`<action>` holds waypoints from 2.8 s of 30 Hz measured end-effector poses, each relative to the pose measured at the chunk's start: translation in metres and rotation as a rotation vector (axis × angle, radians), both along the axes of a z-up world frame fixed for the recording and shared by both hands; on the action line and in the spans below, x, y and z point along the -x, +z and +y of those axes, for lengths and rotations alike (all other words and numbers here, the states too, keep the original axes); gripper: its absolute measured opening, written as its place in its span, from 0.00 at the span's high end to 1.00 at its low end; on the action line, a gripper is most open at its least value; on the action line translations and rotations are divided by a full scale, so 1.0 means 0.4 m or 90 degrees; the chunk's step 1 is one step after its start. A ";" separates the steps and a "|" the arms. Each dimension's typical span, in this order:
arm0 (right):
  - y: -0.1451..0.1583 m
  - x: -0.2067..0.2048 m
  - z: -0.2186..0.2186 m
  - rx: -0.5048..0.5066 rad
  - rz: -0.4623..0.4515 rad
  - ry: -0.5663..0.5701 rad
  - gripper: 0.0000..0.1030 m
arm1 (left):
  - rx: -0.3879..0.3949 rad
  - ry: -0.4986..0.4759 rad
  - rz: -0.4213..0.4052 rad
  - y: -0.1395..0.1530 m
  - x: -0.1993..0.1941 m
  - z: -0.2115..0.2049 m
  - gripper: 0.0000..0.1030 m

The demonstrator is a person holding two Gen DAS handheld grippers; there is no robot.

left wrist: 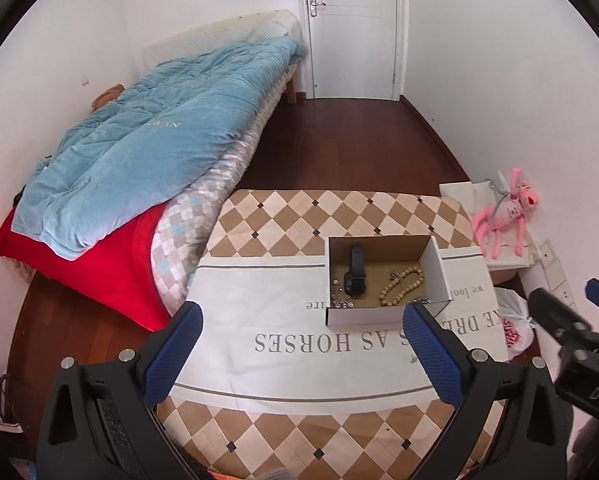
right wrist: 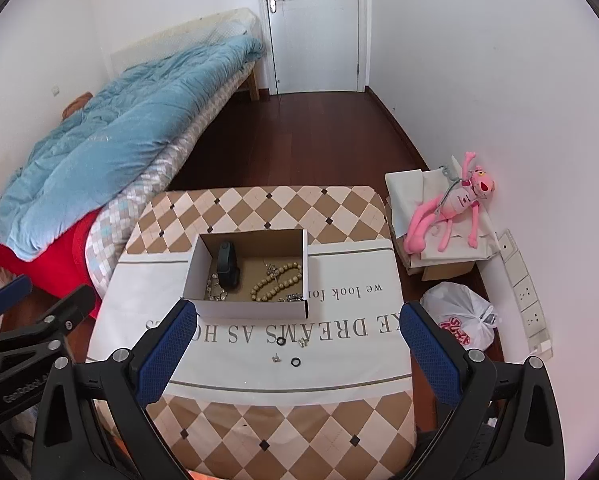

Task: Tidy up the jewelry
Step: 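Withdraw both tools from the box, then grasp the black ring with the right tool, then lift the black ring with the right tool while the left tool grasps a small gold charm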

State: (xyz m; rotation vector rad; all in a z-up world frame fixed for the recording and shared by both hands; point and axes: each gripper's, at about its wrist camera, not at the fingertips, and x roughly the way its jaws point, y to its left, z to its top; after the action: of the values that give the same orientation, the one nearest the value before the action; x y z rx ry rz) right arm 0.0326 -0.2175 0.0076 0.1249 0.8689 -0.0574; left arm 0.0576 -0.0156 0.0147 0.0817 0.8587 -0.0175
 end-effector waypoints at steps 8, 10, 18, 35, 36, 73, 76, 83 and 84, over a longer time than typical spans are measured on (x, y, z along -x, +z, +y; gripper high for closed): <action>-0.166 -0.041 -0.041 -0.027 0.073 -0.002 0.01 | 0.018 0.023 0.059 -0.139 -0.058 -0.001 0.01; -0.239 -0.051 -0.044 -0.033 0.109 -0.001 0.01 | 0.012 0.024 0.087 -0.196 -0.072 -0.006 0.01; -0.520 -0.086 -0.013 -0.059 0.197 0.038 0.42 | -0.040 0.020 0.201 -0.426 -0.100 -0.030 0.01; -0.569 -0.085 0.009 0.000 0.162 0.054 0.87 | -0.030 -0.014 0.262 -0.515 -0.101 -0.093 0.01; -0.561 -0.078 -0.016 -0.016 0.159 0.035 0.87 | -0.023 -0.022 0.262 -0.512 -0.100 -0.104 0.01; -0.506 -0.025 -0.174 -0.087 0.130 -0.077 0.87 | 0.020 -0.178 0.224 -0.527 -0.053 -0.321 0.94; -0.465 -0.033 -0.163 -0.113 0.114 -0.066 0.87 | 0.042 -0.177 0.207 -0.456 -0.051 -0.285 0.94; -0.354 -0.161 -0.093 -0.171 0.079 0.010 0.87 | 0.112 -0.133 0.197 -0.295 -0.166 -0.154 0.94; -0.348 -0.187 -0.083 -0.172 0.081 0.023 0.87 | 0.122 -0.128 0.199 -0.286 -0.191 -0.138 0.94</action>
State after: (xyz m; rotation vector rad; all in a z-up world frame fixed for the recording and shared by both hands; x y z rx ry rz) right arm 0.1073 -0.2507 -0.1317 0.3619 1.0027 0.0872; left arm 0.1340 -0.0709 -0.0996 -0.0163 1.1534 -0.3072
